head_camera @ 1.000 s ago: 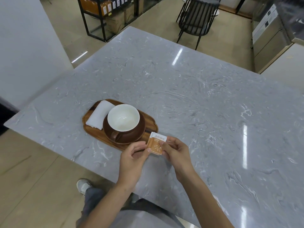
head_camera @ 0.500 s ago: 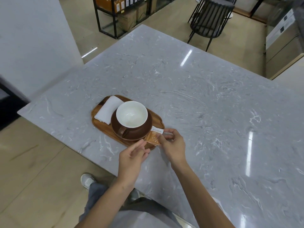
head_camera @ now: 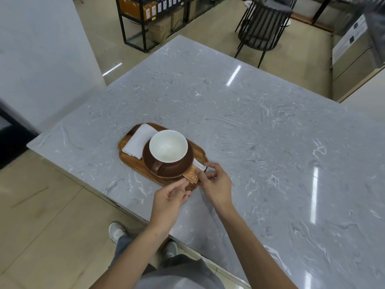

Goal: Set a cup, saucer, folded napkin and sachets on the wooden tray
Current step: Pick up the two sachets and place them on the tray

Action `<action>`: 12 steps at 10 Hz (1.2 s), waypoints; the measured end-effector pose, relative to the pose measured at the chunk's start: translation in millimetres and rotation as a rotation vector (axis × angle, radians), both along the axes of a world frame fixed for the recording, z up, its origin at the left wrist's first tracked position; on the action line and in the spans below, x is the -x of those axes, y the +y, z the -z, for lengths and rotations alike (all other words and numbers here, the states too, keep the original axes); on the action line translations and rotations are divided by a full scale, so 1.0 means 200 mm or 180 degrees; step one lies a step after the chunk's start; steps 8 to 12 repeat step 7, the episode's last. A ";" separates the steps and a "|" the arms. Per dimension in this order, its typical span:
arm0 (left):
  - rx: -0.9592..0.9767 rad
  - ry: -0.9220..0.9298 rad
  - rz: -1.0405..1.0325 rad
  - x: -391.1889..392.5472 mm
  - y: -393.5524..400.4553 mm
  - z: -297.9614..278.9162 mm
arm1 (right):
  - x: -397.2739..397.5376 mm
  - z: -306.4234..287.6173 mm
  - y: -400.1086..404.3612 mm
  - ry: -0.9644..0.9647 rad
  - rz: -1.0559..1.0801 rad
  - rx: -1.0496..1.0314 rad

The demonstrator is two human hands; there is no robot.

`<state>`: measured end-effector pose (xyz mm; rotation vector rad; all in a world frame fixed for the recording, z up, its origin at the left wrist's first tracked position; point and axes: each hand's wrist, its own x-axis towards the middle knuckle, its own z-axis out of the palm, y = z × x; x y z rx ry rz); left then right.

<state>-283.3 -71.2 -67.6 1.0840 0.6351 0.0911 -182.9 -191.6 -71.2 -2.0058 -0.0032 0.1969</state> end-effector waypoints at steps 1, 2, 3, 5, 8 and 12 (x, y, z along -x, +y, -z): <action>-0.0178 -0.0019 0.0207 -0.01 0.01 -0.01 | 0.00 0.00 0.00 -0.0060 0.0028 0.0093; -0.0375 -0.0106 0.0386 0.00 0.02 -0.01 | 0.00 0.01 0.01 -0.0077 -0.0002 0.0121; -0.0915 -0.0187 0.0637 0.02 0.05 -0.01 | 0.00 0.01 0.00 -0.0146 -0.0051 0.0240; -0.2058 -0.0362 0.1213 0.06 0.18 -0.10 | 0.02 -0.05 0.00 -0.0190 0.0015 0.0437; -0.3534 -0.1457 0.1851 0.04 0.41 -0.37 | 0.04 -0.27 0.04 -0.0794 0.0093 0.0860; -0.3534 -0.1457 0.1851 0.04 0.41 -0.37 | 0.04 -0.27 0.04 -0.0794 0.0093 0.0860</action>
